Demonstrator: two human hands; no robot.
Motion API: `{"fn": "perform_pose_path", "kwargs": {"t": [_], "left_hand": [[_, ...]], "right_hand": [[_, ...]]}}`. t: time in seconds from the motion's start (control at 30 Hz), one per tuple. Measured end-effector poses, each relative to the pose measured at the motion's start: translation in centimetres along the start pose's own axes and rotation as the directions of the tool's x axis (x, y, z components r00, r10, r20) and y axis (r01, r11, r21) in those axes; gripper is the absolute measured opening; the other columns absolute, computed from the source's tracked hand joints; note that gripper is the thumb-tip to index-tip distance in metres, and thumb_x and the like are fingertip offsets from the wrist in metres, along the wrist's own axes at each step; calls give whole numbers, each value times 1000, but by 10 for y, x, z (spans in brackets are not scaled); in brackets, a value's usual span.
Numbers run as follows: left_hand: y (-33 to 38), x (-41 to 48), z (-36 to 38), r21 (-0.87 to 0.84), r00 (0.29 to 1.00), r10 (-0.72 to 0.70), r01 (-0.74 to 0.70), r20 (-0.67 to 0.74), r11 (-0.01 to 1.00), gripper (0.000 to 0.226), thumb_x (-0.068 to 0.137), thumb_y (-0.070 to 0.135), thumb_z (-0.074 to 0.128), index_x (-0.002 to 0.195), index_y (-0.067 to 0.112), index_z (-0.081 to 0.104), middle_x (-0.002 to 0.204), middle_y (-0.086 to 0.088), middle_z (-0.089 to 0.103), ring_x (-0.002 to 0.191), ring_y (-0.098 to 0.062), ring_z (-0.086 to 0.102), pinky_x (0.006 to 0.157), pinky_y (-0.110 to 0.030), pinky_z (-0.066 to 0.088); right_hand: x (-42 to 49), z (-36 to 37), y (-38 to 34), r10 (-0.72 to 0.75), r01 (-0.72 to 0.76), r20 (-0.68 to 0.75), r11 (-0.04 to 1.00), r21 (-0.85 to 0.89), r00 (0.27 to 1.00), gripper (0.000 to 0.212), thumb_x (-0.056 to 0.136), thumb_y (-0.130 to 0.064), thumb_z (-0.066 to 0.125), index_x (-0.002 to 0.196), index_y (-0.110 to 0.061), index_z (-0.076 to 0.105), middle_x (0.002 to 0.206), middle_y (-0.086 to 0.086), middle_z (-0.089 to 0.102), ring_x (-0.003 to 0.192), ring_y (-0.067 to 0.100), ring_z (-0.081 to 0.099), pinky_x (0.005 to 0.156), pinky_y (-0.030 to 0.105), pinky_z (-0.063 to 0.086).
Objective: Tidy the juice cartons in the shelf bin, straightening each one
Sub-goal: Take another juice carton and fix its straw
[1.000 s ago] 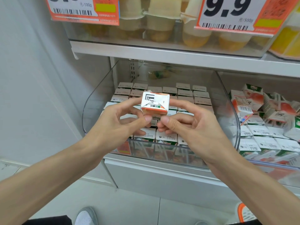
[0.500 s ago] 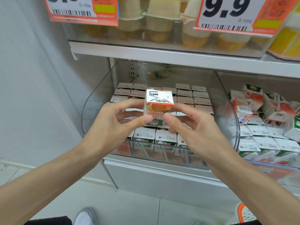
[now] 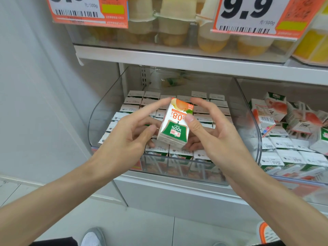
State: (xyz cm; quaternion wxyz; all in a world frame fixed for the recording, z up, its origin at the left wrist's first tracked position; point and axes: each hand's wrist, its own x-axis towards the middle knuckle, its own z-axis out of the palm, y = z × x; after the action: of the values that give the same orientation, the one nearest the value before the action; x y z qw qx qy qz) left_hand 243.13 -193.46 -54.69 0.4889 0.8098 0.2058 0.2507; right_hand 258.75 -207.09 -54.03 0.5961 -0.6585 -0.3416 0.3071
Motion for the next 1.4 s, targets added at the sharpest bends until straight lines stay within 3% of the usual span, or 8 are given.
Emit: {"fn": "perform_pose_path", "kwargs": {"t": [0.1, 0.23, 0.4, 0.57, 0.67, 0.87, 1.03, 1.4], "left_hand": [[-2, -1, 1, 42, 999, 17, -18, 28, 999, 73, 100, -12, 57, 146, 44, 58, 117, 2, 76, 105, -19, 73, 89, -49, 61], [-2, -1, 1, 18, 999, 43, -42, -7, 999, 64, 94, 0, 74, 140, 42, 62, 119, 7, 76, 106, -20, 73, 90, -46, 58], [-5, 2, 0, 2, 997, 66, -66, -40, 998, 53, 94, 7, 75, 135, 39, 66, 121, 10, 77, 110, -22, 73, 93, -45, 58], [-4, 3, -1, -13, 997, 43, -43, -66, 999, 44, 89, 22, 79, 128, 40, 71, 108, -2, 78, 98, -22, 74, 87, -43, 59], [-4, 5, -1, -22, 996, 38, -40, -75, 999, 43, 85, 32, 78, 127, 40, 72, 110, -13, 73, 89, -24, 70, 83, -44, 59], [-3, 4, -1, -36, 996, 35, -38, -81, 999, 42, 85, 37, 74, 128, 34, 74, 121, 11, 71, 108, -12, 71, 93, -35, 61], [3, 3, 0, -139, 998, 16, -23, -55, 990, 39, 89, 20, 75, 127, 24, 74, 116, 18, 79, 106, -4, 76, 91, -15, 57], [2, 1, -4, -185, 997, -38, 26, -60, 982, 26, 77, 22, 79, 103, 27, 80, 106, 13, 81, 83, -13, 80, 67, -24, 62]], "right_hand": [[0, 1, -1, -2, 2, 0, 1000, 31, 1000, 33, 102, -38, 64, 133, -46, 62, 87, 10, 80, 71, 21, 71, 69, 31, 63], [3, 1, -2, 36, -36, 9, 996, 79, 999, 33, 111, -23, 52, 136, -41, 64, 84, 13, 79, 73, 20, 68, 71, 29, 60], [1, -2, -1, 31, -26, 101, 998, -53, 994, 63, 98, 6, 55, 145, -36, 55, 84, 2, 81, 74, 6, 71, 76, 17, 56], [1, 0, 1, 13, -1, 143, 996, -84, 990, 52, 100, -10, 69, 144, -35, 57, 93, -3, 83, 93, 11, 77, 83, 23, 59], [3, 2, 6, -16, 31, 134, 993, -110, 991, 45, 97, -18, 74, 137, -34, 63, 87, 0, 81, 78, 14, 76, 75, 23, 58], [5, -1, 12, -116, 124, 50, 968, -218, 992, 43, 81, -49, 76, 124, -47, 74, 101, -1, 71, 89, 15, 68, 84, 39, 62], [4, -2, 8, -136, 139, 29, 976, -167, 990, 41, 86, -32, 81, 126, -37, 74, 115, -17, 77, 104, 3, 73, 91, 25, 61], [5, -5, 5, -183, 183, -48, 983, -2, 982, 19, 94, -15, 75, 112, -19, 80, 108, -9, 81, 105, 9, 76, 98, 29, 60]]}}
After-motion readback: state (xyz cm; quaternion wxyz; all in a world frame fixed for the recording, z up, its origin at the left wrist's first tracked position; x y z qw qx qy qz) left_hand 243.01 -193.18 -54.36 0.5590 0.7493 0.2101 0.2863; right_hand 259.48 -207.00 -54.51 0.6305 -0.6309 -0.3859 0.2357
